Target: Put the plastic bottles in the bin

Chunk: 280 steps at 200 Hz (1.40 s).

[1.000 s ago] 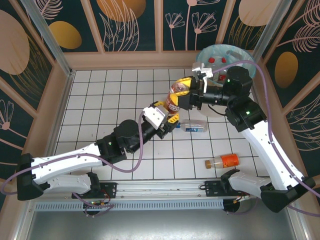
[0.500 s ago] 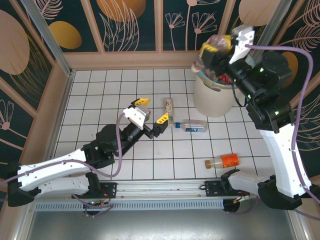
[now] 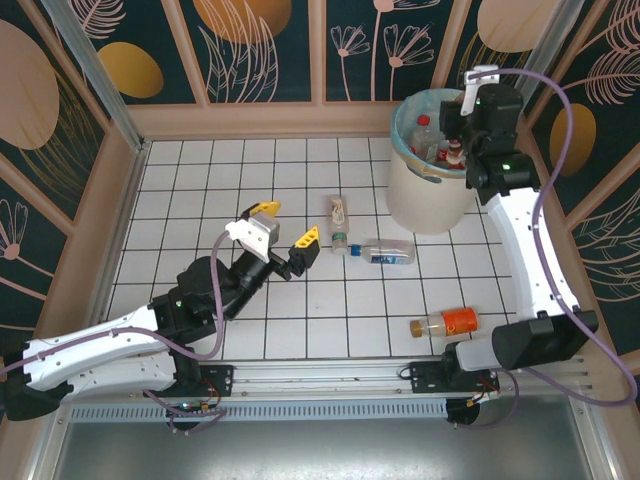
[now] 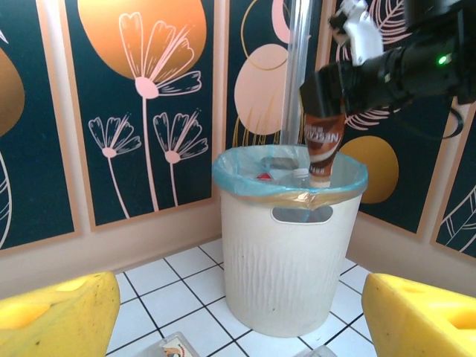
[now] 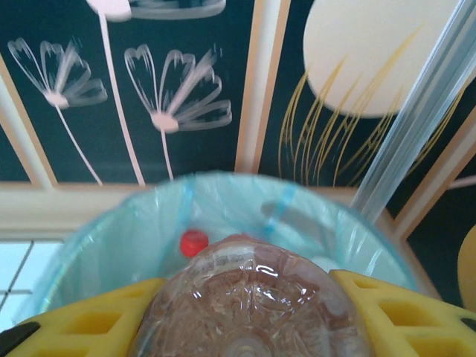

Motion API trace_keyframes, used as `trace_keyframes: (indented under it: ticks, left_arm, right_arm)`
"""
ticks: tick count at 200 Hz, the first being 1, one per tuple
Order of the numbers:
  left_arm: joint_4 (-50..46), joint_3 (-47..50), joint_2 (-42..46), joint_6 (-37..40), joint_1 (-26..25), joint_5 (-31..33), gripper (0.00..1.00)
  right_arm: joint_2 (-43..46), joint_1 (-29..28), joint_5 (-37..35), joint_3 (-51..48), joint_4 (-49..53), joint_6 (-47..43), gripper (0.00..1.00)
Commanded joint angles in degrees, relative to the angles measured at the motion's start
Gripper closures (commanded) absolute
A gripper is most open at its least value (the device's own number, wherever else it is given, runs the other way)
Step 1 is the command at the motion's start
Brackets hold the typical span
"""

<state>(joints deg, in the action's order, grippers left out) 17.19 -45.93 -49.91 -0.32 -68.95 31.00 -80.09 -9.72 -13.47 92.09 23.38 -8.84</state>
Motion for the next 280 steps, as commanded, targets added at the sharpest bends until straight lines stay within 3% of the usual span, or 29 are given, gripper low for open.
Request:
trace_keyframes:
  ticks: [1, 77, 107, 145, 179, 218, 243, 280]
  left_arm:
    - [-0.6, 0.5, 0.8, -1.1, 0.0, 1.8, 0.15]
    - [1.0, -0.1, -1.6, 0.5, 0.0, 1.7, 0.09]
    - [0.4, -1.3, -3.3, 0.6, -0.1, 0.8, 0.09]
    - [1.5, -0.1, -3.4, -0.5, 0.0, 1.4, 0.09]
    - [1.3, 1.9, -1.8, -2.4, 0.0, 2.3, 0.09]
    - [0.3, 4.0, 0.2, -2.9, 0.0, 5.6, 0.08]
    - [-1.3, 4.0, -0.1, -3.8, 0.0, 8.1, 0.08]
    - [-4.3, 2.4, -3.8, -3.8, 0.0, 7.0, 0.07]
  right_arm:
    - [0.7, 0.8, 0.2, -3.5, -2.0, 2.5, 0.48]
    - [3.2, 3.7, 5.6, -9.0, -0.6, 6.7, 0.29]
    - [3.0, 4.4, 7.5, -8.0, -0.4, 7.7, 0.27]
    - [1.9, 5.6, 9.2, -8.2, 0.6, 10.1, 0.42]
    - [0.3, 8.0, 11.6, -9.3, 4.7, 12.9, 0.66]
    - [-1.4, 9.7, 16.8, -11.6, 5.9, 14.7, 0.71]
    - [-2.9, 9.7, 18.4, -6.7, 8.1, 16.3, 0.68]
    - [-0.9, 9.1, 17.7, 2.9, 10.1, 18.3, 0.45]
